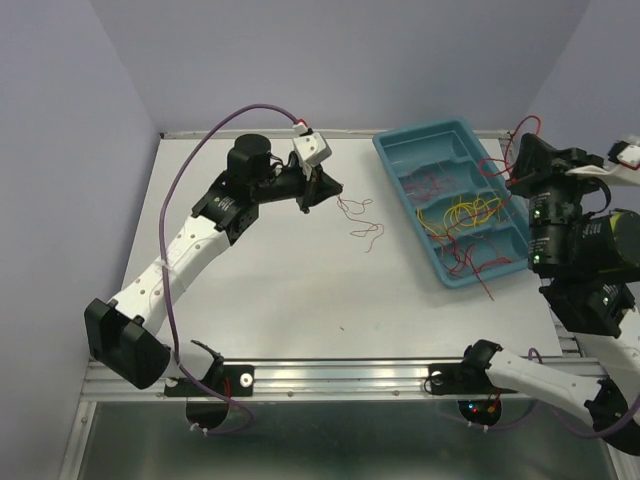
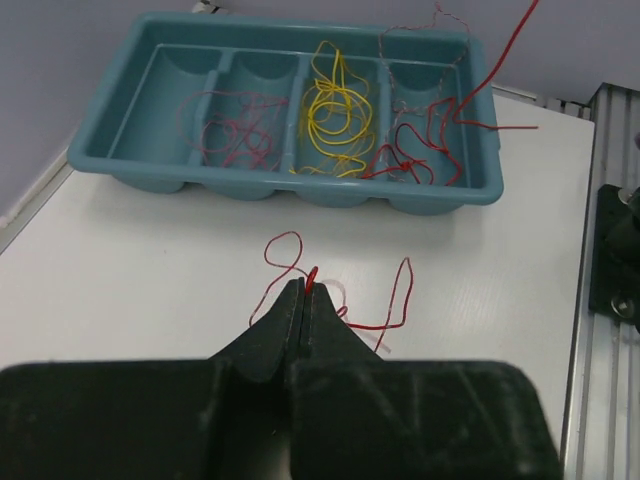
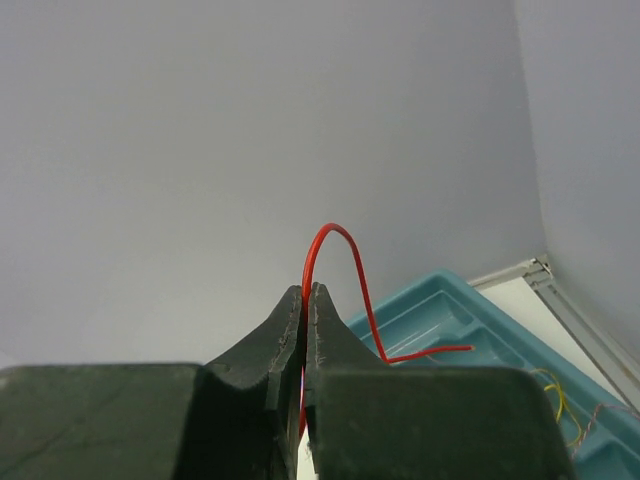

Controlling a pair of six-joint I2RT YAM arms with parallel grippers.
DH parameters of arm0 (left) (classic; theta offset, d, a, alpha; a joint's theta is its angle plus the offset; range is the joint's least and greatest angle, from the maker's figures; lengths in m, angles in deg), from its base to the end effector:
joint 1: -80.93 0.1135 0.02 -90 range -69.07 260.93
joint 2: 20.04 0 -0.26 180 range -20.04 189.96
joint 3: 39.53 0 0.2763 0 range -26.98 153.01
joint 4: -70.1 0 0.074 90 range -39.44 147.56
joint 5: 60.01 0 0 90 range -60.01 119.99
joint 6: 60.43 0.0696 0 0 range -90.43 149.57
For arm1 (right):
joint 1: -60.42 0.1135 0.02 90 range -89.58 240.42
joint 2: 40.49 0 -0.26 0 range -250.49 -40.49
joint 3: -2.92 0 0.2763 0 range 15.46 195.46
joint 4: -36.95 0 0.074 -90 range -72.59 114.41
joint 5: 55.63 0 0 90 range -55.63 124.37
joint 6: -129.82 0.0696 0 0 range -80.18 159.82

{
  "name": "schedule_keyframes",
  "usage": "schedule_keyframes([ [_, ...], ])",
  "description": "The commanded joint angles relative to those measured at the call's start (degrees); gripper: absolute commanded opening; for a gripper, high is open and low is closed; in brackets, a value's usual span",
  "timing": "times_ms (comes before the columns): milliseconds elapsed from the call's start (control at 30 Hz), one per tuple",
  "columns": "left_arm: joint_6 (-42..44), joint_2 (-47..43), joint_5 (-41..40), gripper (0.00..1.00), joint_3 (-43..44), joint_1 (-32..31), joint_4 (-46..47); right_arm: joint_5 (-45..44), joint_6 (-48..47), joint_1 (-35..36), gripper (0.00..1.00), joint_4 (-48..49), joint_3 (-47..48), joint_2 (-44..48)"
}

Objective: Untangle the cables
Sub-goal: Place the cable in the bin.

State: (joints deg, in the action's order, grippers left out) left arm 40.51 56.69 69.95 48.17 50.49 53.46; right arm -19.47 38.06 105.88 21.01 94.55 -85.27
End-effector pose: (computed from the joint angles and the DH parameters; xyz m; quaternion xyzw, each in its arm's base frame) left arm 0.2863 -0.2201 0.4066 0.4607 0.5706 -0.3564 0.5789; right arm 0.1264 0.0484 0.5573 0.1848 0.5606 0.0815 0.8031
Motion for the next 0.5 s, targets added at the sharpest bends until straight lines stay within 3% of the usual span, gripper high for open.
schedule_keyframes([
  [0, -3.1, -1.3, 1.4, 0.0, 1.0, -0.6, 3.8, 8.7, -5.0, 0.3, 0.01, 1.8, 4.7, -3.9],
  [467, -1.8, -3.8, -0.5, 0.0, -5.4, -0.7, 7.3, 24.9, -7.1, 0.3, 0.01, 1.9, 14.7, -10.4],
])
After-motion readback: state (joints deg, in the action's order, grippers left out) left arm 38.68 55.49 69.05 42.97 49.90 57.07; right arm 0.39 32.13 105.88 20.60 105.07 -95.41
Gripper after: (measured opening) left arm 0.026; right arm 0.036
